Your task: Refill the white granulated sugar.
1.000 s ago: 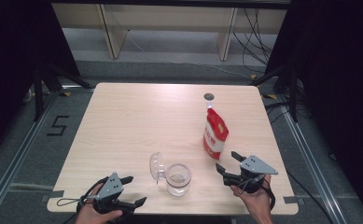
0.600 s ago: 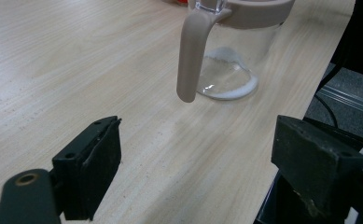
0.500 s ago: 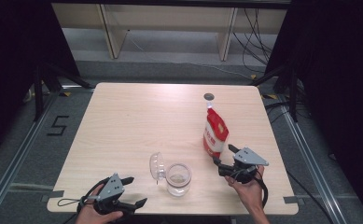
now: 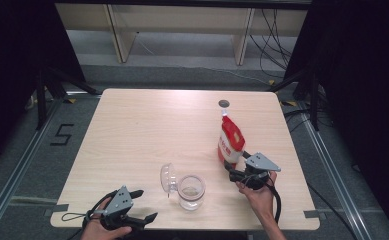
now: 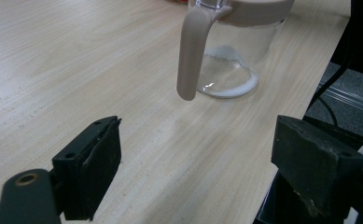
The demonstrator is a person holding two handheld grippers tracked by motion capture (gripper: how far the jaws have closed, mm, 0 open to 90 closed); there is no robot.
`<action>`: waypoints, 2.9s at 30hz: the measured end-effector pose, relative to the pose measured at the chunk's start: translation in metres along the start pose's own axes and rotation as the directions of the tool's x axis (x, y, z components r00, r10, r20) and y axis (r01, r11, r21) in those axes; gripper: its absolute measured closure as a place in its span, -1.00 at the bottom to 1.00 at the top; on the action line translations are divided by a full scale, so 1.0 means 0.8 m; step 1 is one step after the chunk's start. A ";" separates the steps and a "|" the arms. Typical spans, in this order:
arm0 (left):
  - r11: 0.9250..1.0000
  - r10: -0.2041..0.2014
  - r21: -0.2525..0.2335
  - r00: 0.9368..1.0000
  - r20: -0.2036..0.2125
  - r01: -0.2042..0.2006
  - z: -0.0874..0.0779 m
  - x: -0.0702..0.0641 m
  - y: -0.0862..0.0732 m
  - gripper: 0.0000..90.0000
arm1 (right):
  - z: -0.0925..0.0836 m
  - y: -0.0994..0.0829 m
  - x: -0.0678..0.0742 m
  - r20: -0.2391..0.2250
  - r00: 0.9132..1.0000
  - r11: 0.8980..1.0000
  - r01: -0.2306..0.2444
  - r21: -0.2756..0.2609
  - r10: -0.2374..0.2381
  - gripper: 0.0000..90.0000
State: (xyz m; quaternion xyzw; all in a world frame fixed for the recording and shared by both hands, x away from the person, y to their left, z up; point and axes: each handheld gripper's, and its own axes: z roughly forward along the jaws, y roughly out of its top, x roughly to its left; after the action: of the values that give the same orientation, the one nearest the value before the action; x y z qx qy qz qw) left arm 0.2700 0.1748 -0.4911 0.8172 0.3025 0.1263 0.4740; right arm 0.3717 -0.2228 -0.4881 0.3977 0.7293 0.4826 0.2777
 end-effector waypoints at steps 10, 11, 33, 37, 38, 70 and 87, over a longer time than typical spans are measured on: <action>0.999 0.033 0.041 0.999 0.004 -0.033 -0.001 0.001 0.000 -0.65 | 0.015 0.001 0.001 0.015 1.000 1.000 0.016 -0.009 -0.016 -0.39; 0.999 0.032 0.041 0.999 0.003 -0.032 -0.001 0.001 0.000 -0.65 | 0.017 0.001 0.000 0.026 0.999 1.000 0.022 -0.012 -0.022 -0.38; 1.000 0.012 0.017 1.000 0.008 -0.012 -0.001 -0.001 0.000 -0.65 | 0.035 0.000 -0.009 0.031 0.999 0.998 -0.012 -0.058 0.014 -0.26; 1.000 0.015 0.018 1.000 0.002 -0.015 0.000 -0.002 0.000 -0.65 | 0.039 0.000 -0.010 0.025 1.000 0.998 -0.017 -0.061 0.019 -0.25; 1.000 0.013 0.020 1.000 0.007 -0.013 0.000 -0.002 0.000 -0.65 | 0.039 0.000 -0.010 0.025 1.000 0.998 -0.010 -0.062 0.012 -0.25; 1.000 0.026 0.015 1.000 0.005 -0.026 -0.003 0.001 0.001 -0.65 | 0.022 -0.001 -0.002 0.023 1.000 0.999 0.021 -0.035 -0.020 0.02; 1.000 0.022 0.020 1.000 0.012 -0.022 -0.003 -0.001 0.002 -0.65 | -0.021 -0.015 0.010 -0.006 1.000 1.000 -0.004 -0.006 0.004 0.02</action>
State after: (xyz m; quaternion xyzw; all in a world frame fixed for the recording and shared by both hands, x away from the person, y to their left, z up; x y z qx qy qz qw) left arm 0.2686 0.1758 -0.4887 0.8259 0.2920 0.1237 0.4661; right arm 0.3505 -0.2268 -0.4927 0.3969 0.7277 0.4868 0.2757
